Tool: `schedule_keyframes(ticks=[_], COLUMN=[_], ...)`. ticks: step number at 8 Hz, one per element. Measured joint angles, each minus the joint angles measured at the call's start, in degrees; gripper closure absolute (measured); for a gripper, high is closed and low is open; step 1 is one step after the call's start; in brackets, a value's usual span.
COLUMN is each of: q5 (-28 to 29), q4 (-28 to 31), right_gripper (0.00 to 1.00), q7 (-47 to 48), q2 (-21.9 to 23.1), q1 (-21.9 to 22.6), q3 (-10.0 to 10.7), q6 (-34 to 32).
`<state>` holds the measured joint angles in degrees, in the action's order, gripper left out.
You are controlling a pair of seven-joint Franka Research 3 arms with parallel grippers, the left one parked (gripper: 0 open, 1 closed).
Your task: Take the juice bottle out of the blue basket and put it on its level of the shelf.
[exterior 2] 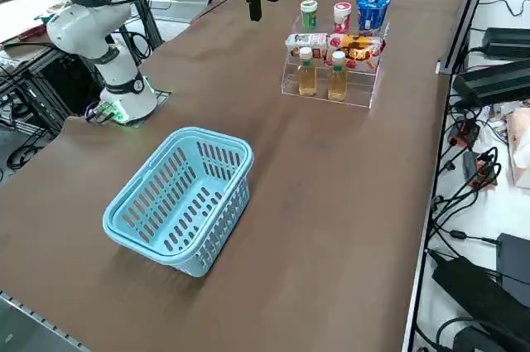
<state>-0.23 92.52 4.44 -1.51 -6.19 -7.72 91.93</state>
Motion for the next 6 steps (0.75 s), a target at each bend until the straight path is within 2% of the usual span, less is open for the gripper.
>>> schedule_keyframes(ticks=[1, 3, 6], q5=[0.0, 0.3, 0.3], q4=[0.8, 1.1, 1.1], right_gripper=[0.00, 0.00, 0.00], q7=[-0.1, -0.3, -0.8], q2=[1.1, 1.9, 2.2], q1=[0.9, 3.7, 5.0], q3=[0.4, 2.9, 3.4], q6=[0.4, 0.6, 1.2])
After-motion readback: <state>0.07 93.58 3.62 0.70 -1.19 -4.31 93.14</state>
